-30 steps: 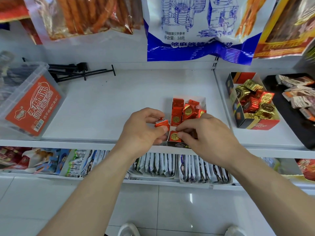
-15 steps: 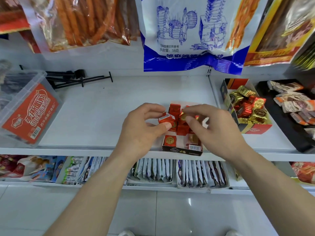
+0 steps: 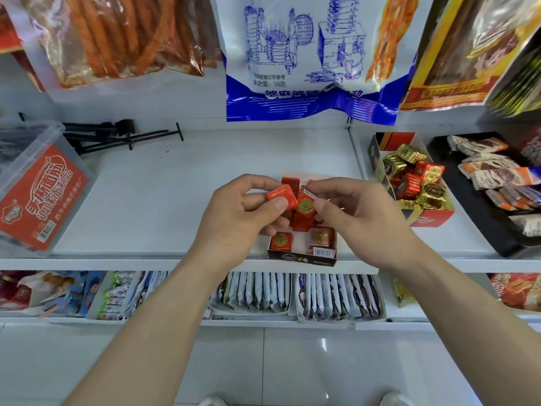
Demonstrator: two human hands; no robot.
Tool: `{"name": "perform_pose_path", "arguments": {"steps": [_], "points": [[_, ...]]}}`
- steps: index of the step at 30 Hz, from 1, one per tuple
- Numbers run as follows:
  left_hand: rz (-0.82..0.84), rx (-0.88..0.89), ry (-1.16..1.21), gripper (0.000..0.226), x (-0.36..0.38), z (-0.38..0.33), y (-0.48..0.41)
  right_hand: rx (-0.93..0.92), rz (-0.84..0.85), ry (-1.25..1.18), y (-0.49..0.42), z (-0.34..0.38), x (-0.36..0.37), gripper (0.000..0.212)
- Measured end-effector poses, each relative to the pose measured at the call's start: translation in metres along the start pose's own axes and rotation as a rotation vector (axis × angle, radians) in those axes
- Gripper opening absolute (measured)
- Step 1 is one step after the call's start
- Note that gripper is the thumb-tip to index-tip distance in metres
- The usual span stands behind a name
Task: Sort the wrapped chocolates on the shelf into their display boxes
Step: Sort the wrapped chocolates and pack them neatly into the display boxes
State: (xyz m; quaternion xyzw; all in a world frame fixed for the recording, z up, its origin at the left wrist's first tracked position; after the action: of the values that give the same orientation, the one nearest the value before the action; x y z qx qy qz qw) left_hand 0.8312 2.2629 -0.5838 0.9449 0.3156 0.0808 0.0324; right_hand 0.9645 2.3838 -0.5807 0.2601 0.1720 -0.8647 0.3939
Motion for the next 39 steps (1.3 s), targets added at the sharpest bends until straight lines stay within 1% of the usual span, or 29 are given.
{"name": "perform_pose_path", "arguments": {"steps": [2,5,13,17,21,23,29,32,35,39], "points": [[-0.014,-0.011,0.058,0.019,0.0007,-0.0007,0.001,0.04,-0.004,-0.063,0.0005,-0.0021,-0.0012,0.022],[-0.026,-0.024,0.142,0.021,0.0037,-0.0005,0.0013,0.047,-0.047,-0.085,0.0009,-0.0023,-0.004,0.021],[-0.068,-0.049,0.127,0.021,0.0031,0.0003,0.0026,0.047,-0.081,-0.112,0.0013,0.001,-0.0063,0.02],[-0.117,-0.07,0.185,0.02,-0.0003,0.0011,0.0028,0.035,-0.06,-0.133,0.0023,0.0023,-0.0026,0.02],[-0.096,-0.109,0.236,0.025,0.0017,0.0014,0.0037,0.019,-0.032,-0.121,0.0019,0.003,0.0001,0.02],[-0.084,-0.119,0.245,0.025,0.0028,0.0014,0.0039,0.001,-0.045,-0.1,0.0014,0.004,-0.0001,0.021],[-0.021,-0.113,0.176,0.034,0.0049,0.0014,0.0042,-0.029,-0.105,-0.077,0.0008,0.0043,-0.0015,0.025],[0.001,-0.108,0.168,0.033,0.0039,0.0021,0.0037,-0.021,-0.097,-0.119,0.0005,0.0044,-0.003,0.024],[0.019,-0.087,0.113,0.033,0.0028,0.0031,0.0028,-0.011,-0.097,-0.154,-0.0002,0.0041,-0.005,0.032],[0.068,-0.085,0.096,0.036,0.0074,0.004,0.0028,-0.025,-0.075,-0.168,-0.0004,0.0043,-0.0043,0.034]]}}
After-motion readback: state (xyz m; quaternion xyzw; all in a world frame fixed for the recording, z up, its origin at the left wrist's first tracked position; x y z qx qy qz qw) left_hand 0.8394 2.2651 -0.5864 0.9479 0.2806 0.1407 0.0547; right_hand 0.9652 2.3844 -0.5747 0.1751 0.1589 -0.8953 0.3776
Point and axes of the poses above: each hand's wrist, its own y-axis away from the middle knuckle, its own x-axis out of the palm, z = x × y, the point moved 5 cm from there along -y, towards the middle knuckle, and after that the axes turned 14 degrees about y, right-handed, at the moved point
